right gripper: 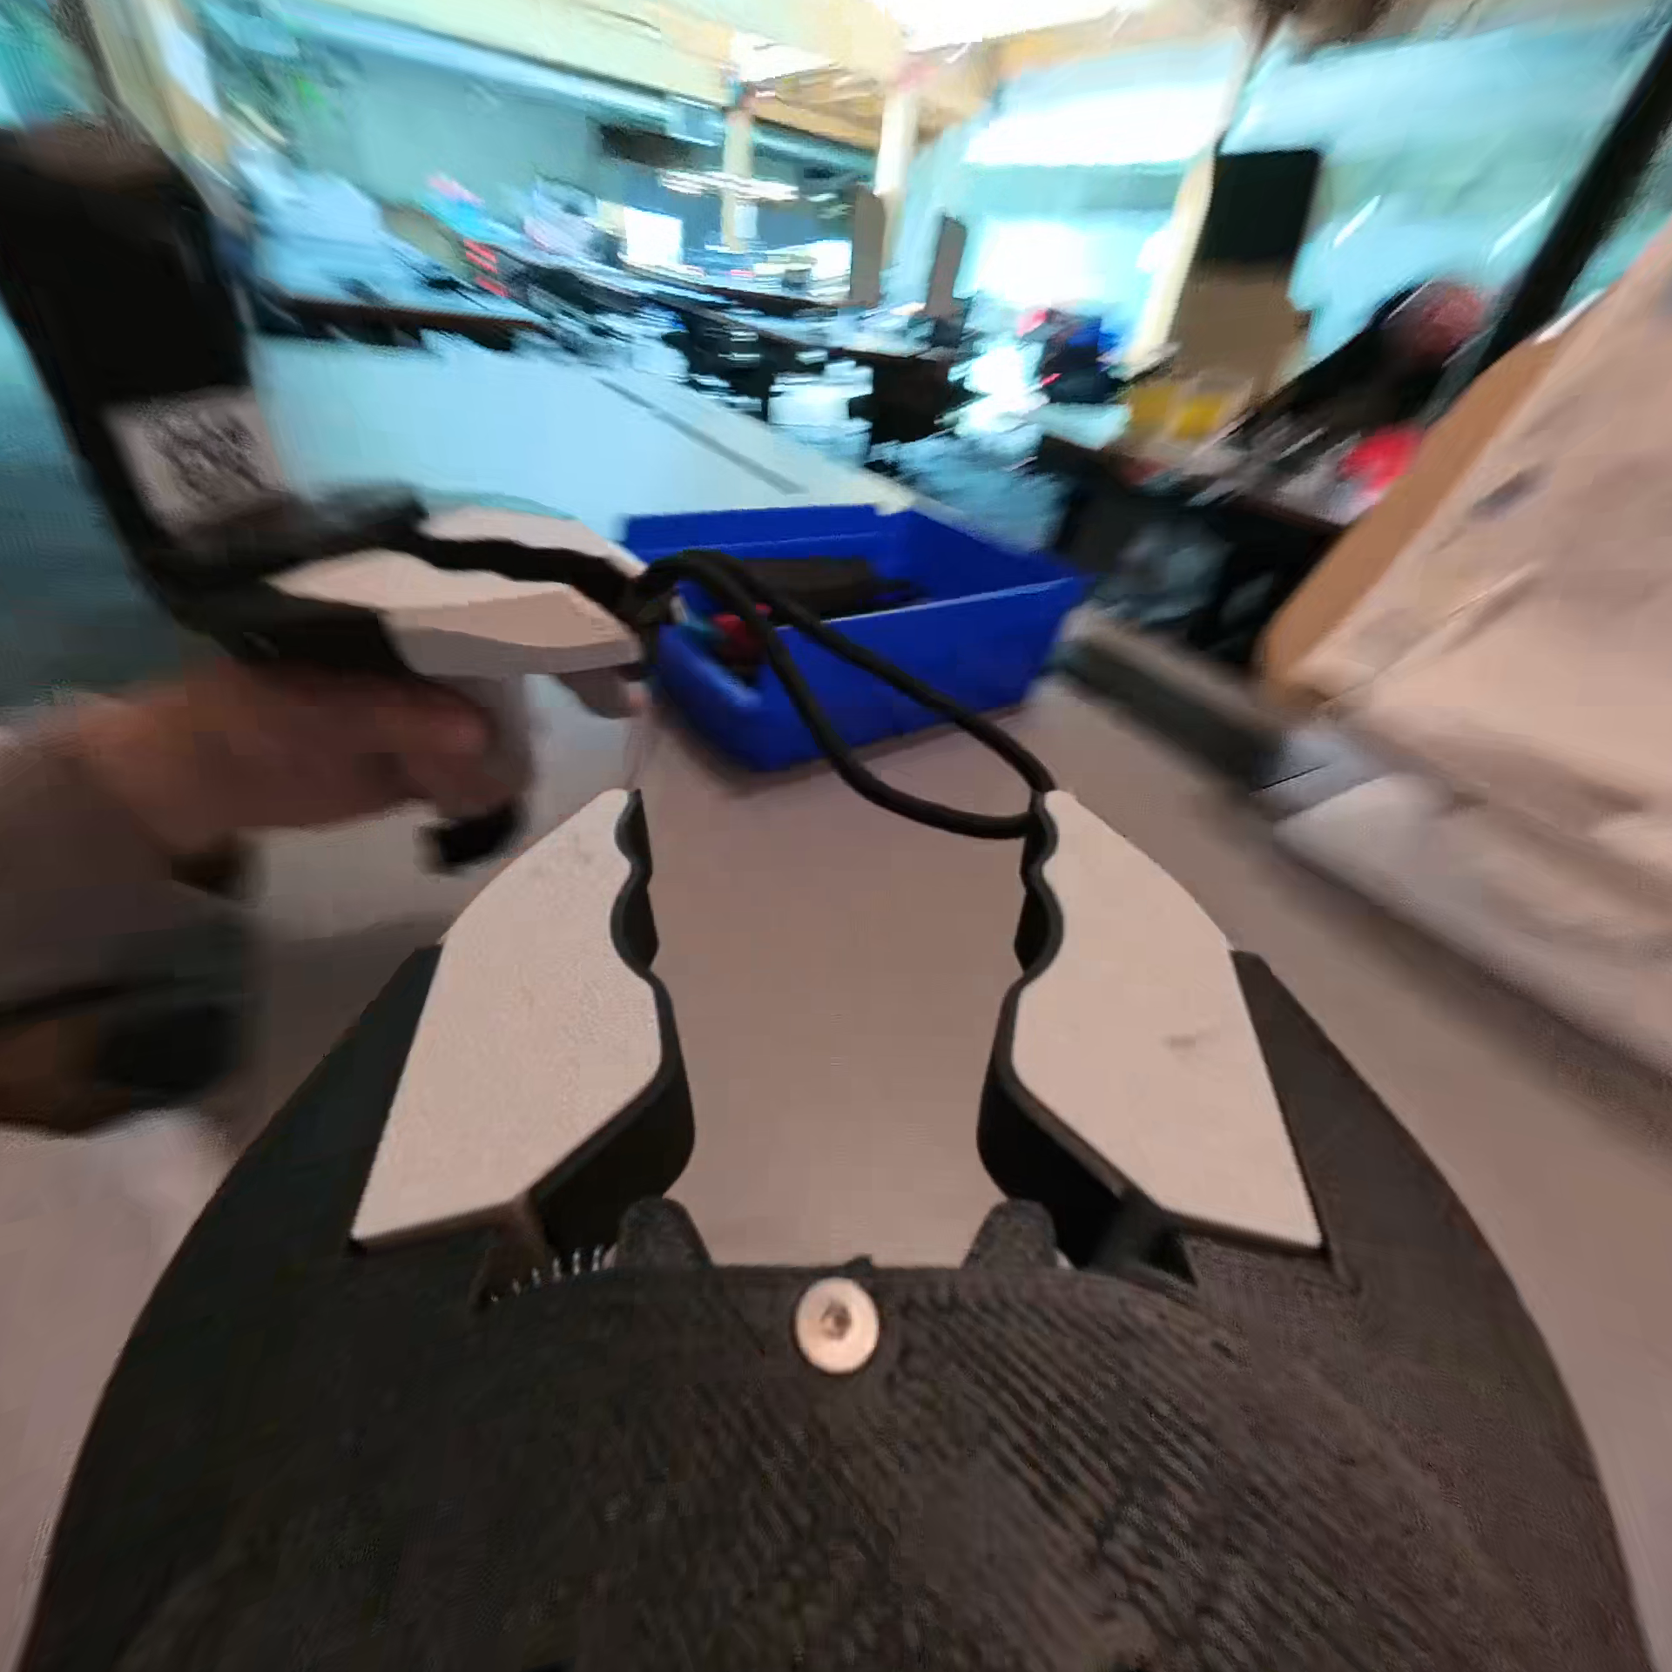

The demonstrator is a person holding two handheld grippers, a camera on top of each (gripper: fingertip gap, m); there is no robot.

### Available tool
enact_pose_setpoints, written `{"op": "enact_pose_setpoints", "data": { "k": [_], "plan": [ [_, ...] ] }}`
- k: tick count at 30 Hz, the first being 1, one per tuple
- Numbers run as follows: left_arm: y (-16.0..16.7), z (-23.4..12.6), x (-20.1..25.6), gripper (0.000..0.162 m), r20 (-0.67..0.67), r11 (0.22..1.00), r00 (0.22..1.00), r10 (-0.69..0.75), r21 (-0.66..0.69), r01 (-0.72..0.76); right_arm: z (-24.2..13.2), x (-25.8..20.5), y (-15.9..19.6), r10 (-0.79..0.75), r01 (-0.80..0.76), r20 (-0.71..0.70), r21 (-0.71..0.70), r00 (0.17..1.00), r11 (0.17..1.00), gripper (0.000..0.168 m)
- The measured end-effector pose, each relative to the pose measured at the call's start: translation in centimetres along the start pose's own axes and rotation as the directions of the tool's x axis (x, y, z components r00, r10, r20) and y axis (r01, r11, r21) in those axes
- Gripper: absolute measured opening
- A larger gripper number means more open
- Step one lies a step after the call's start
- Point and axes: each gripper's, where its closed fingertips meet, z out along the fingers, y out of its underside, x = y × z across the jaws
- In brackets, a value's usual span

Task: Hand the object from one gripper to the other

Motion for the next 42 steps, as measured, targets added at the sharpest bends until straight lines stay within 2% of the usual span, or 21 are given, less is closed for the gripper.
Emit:
{"op": "enact_pose_setpoints", "data": {
  "k": [2,3,5,9,12,15,17,22,25,28,32,34,36,39,42],
  "plan": [
    [-0.4,-0.1,-0.5,0.011,0.048,0.999,0.998,0.037,0.036,-0.039,0.1,-1.9,0.4,0.278,-0.273,0.189,-0.05,0.942,0.961,0.075],
    [-0.4,-0.2,-0.7,0.011,0.075,0.996,0.995,0.073,0.039,-0.076,0.0,-2.8,0.3,0.363,-0.356,0.264,-0.077,0.894,0.931,0.07],
    [-0.4,-0.3,-1.1,0.011,0.137,0.986,0.978,0.159,0.029,-0.165,0.0,-3.3,0.2,0.472,-0.461,0.299,-0.111,0.829,0.881,0.057],
    [-0.6,-0.7,-2.4,0.011,0.298,0.953,0.908,0.295,-0.023,-0.302,-0.1,-4.4,0.5,0.544,-0.517,0.343,-0.176,0.766,0.838,0.055],
    [-0.9,-1.0,-3.0,0.011,0.386,0.926,0.846,0.368,-0.066,-0.373,0.1,-4.9,1.1,0.557,-0.52,0.35,-0.202,0.754,0.83,0.055],
    [-1.8,-1.9,-3.7,0.011,0.484,0.91,0.782,0.393,-0.082,-0.406,0.4,-5.2,2.6,0.526,-0.46,0.334,-0.261,0.782,0.849,0.06],
    [-2.4,-2.3,-4.0,0.011,0.511,0.905,0.762,0.397,-0.078,-0.418,0.7,-4.0,3.3,0.502,-0.446,0.277,-0.241,0.82,0.862,0.067],
    [-1.9,-1.0,-2.1,0.011,0.407,0.895,0.81,0.423,-0.052,-0.442,0.8,-4.6,0.3,0.634,-0.635,0.39,-0.147,0.668,0.759,0.063],
    [-0.7,0.1,-0.9,0.011,0.349,0.88,0.813,0.466,-0.081,-0.469,1.1,-4.8,-0.3,0.643,-0.659,0.383,-0.11,0.663,0.744,0.063],
    [0.0,0.9,0.8,0.011,0.259,0.879,0.843,0.472,-0.064,-0.473,0.9,-3.4,-1.1,0.641,-0.68,0.351,-0.018,0.682,0.733,0.053],
    [0.8,1.5,1.9,0.011,0.192,0.885,0.865,0.464,-0.065,-0.461,0.1,-1.7,-2.0,0.661,-0.727,0.364,0.07,0.656,0.683,0.036],
    [1.3,1.8,2.5,0.011,0.151,0.886,0.873,0.463,-0.071,-0.458,0.2,-1.8,-1.8,0.639,-0.699,0.354,0.064,0.683,0.712,0.033],
    [1.8,2.1,2.7,0.011,0.136,0.881,0.87,0.474,-0.088,-0.466,0.2,-2.1,-1.8,0.601,-0.665,0.359,0.077,0.714,0.743,0.007],
    [2.1,2.2,3.0,0.011,0.119,0.892,0.884,0.452,-0.089,-0.444,0.2,-1.9,-1.8,0.542,-0.596,0.323,0.095,0.776,0.797,0.005],
    [2.4,2.2,3.3,0.011,0.068,0.908,0.906,0.417,-0.084,-0.411,-0.2,-2.6,-1.7,0.382,-0.425,0.326,0.072,0.865,0.902,0.004]
  ]
}}
